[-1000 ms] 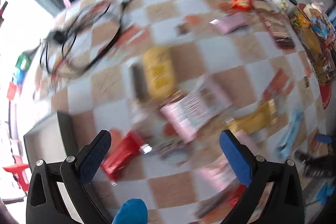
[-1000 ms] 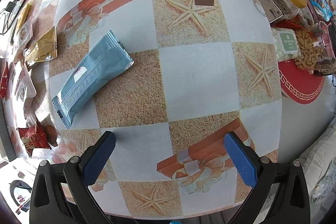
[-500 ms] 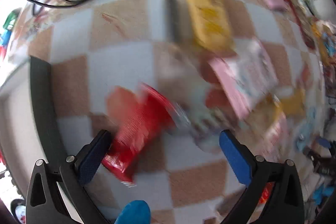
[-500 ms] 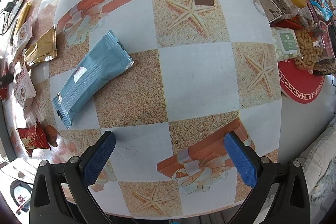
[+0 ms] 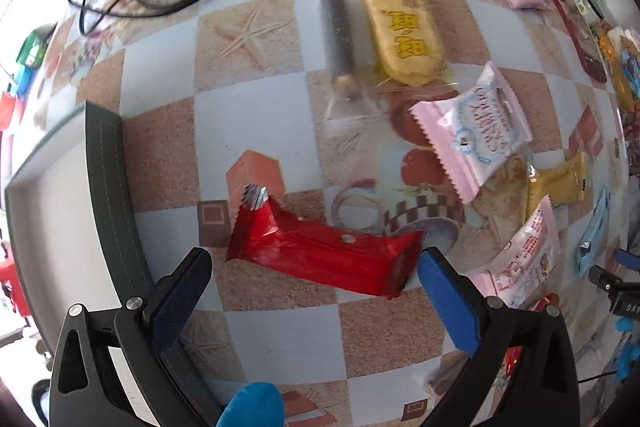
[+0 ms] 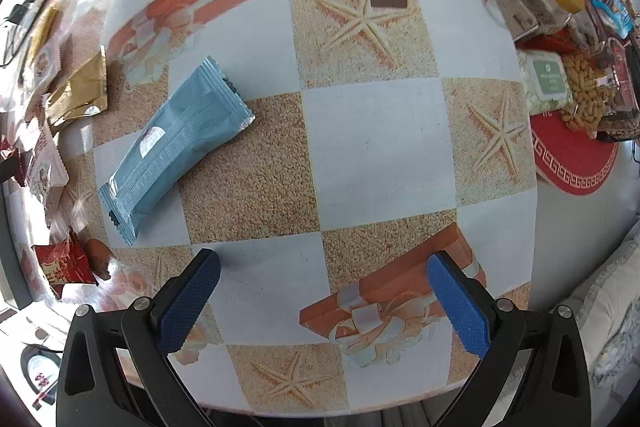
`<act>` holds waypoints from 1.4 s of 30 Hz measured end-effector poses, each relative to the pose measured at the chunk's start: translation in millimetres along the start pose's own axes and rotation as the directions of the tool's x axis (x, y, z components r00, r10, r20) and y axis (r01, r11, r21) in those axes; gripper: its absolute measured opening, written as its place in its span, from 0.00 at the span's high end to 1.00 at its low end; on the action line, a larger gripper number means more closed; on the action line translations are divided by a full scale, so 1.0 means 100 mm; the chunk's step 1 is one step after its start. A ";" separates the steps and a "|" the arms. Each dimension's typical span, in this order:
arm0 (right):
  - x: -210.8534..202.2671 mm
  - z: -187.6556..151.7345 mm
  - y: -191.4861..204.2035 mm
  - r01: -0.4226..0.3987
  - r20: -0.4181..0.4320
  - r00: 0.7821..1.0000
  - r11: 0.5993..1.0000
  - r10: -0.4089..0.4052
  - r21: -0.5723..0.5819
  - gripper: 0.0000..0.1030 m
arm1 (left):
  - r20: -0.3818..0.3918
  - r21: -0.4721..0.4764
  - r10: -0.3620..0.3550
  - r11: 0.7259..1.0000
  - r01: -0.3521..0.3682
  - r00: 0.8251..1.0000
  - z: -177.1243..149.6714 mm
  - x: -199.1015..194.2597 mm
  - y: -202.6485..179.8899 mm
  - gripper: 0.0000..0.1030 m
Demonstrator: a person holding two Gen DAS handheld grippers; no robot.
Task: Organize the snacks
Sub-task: 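Grasp the red wrapper bar with the left tool while the right tool grasps the light blue bar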
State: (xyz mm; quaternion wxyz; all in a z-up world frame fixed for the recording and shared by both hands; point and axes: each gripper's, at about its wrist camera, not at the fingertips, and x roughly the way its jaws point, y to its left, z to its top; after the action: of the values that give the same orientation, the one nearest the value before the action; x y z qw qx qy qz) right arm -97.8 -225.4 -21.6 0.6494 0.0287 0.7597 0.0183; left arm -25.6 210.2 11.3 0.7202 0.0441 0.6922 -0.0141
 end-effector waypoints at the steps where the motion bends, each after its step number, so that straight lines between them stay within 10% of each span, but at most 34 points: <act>1: 0.00 0.04 -0.01 -0.017 -0.038 0.999 0.999 0.019 0.038 0.00 | -0.001 0.007 0.009 1.000 -0.009 1.000 0.19 -0.05 -0.11 0.00; 6: -0.20 0.11 0.04 -0.231 0.020 0.973 0.952 0.231 0.199 0.00 | -0.014 -0.055 0.025 0.998 -0.025 1.000 0.29 -0.17 -0.19 0.00; 14: -0.32 0.40 0.14 -0.208 0.037 0.978 0.937 0.206 0.281 0.00 | -0.099 -0.374 -0.041 0.927 0.001 0.994 0.43 -0.16 0.05 0.00; 19: -0.39 0.54 0.13 -0.157 0.010 0.987 0.942 0.161 0.296 0.00 | -0.123 -0.276 0.112 0.950 -0.142 0.986 0.13 -0.16 -0.09 0.00; 42: -0.30 1.20 0.32 -0.049 -0.047 0.997 0.952 0.066 0.303 0.00 | -0.048 -0.155 -0.038 0.987 0.030 0.998 0.15 -0.07 -0.47 0.00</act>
State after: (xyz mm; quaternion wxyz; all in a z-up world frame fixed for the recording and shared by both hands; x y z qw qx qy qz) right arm 26.4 -197.1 -9.1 0.6150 0.1489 0.7704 -0.0780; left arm -15.2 161.5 17.0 0.7033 -0.0234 0.7099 0.0284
